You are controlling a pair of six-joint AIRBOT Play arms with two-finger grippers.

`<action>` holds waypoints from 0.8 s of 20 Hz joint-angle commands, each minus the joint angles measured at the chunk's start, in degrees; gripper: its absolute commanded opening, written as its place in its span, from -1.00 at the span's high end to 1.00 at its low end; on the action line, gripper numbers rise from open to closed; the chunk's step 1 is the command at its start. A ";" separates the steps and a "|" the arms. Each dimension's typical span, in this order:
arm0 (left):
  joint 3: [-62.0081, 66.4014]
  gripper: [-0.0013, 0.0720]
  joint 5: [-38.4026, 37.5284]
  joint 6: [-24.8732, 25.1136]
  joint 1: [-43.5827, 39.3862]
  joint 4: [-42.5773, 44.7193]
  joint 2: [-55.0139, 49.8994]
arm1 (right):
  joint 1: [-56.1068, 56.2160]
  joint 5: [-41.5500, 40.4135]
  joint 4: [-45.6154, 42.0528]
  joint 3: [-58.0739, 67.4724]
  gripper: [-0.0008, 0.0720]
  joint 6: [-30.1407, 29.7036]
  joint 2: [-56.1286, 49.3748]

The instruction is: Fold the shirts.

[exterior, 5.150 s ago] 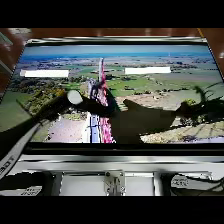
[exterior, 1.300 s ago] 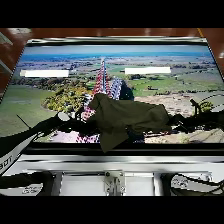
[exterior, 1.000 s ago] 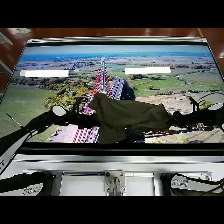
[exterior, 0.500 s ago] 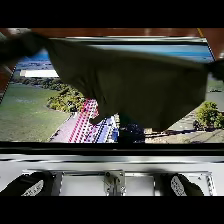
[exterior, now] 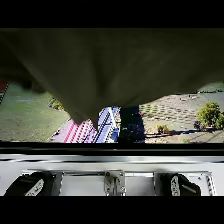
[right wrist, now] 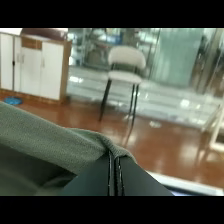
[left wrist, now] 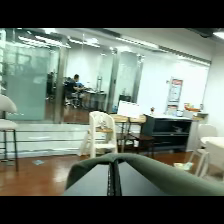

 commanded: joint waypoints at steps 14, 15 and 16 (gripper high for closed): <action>-16.87 0.86 -18.32 -7.56 0.13 18.69 -33.38 | 1.38 17.62 -4.15 -9.94 0.82 8.04 -44.96; -16.85 0.86 -17.64 -7.56 0.11 15.78 -37.38 | 2.71 14.12 -4.33 -9.94 0.82 8.07 -48.35; -16.85 0.86 -16.46 -7.56 0.11 12.76 -40.72 | 4.39 9.92 -4.28 -9.94 0.82 8.17 -51.06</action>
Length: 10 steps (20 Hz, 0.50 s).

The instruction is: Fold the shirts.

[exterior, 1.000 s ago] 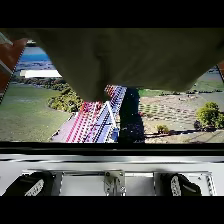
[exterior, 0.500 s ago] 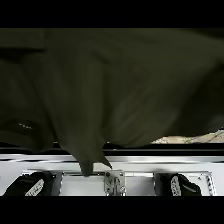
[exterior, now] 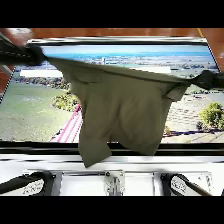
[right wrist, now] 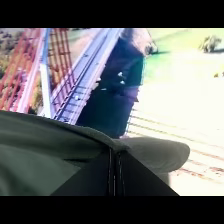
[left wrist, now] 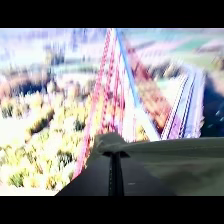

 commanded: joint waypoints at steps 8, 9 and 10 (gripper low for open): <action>-1.97 0.86 6.36 -1.36 -1.42 -22.56 -27.56 | 16.57 -29.92 -0.02 -0.90 0.82 1.64 -21.14; -1.97 0.86 6.16 -1.38 -1.92 -22.88 -28.52 | 17.62 -29.68 -0.02 -0.90 0.82 1.88 -22.18; -1.97 0.85 5.25 -1.38 -2.19 -23.34 -29.22 | 18.27 -28.70 0.02 -0.90 0.76 2.16 -22.58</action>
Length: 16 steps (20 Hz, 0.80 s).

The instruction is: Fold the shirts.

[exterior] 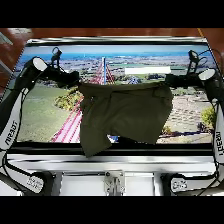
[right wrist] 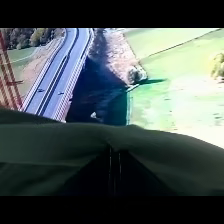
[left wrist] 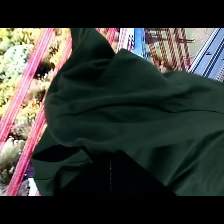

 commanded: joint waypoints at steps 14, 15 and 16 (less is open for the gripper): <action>-25.44 -0.83 -21.53 5.55 7.30 -3.48 4.02 | -13.20 36.13 1.42 -28.94 -0.83 0.35 12.66; -28.50 -0.83 -18.86 7.30 6.21 -5.51 4.00 | -13.11 35.52 2.40 -31.17 -0.86 -0.39 12.66; -30.84 -0.82 -17.25 10.10 5.09 -7.30 4.00 | -13.11 35.32 2.54 -32.15 -0.86 -0.61 12.66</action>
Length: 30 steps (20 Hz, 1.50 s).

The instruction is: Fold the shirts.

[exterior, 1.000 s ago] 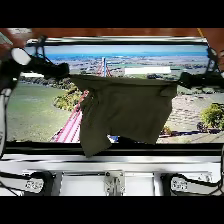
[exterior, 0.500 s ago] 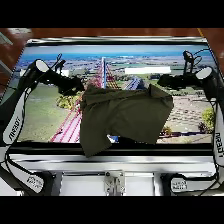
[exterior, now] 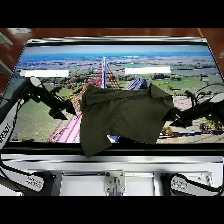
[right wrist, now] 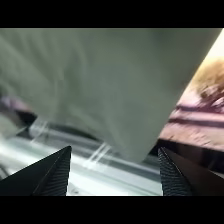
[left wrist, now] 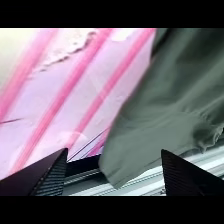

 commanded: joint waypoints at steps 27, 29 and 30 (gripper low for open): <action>5.68 0.87 18.69 6.25 -6.49 6.69 23.91 | 12.74 -15.04 -4.48 2.60 0.82 -5.64 13.29; 16.52 0.87 20.11 6.27 -6.49 7.15 32.04 | 12.72 -15.87 -4.48 15.41 0.82 -5.84 21.81; 22.51 0.87 21.57 6.25 -6.54 7.13 35.91 | 12.74 -17.16 -4.79 22.47 0.82 -6.60 25.51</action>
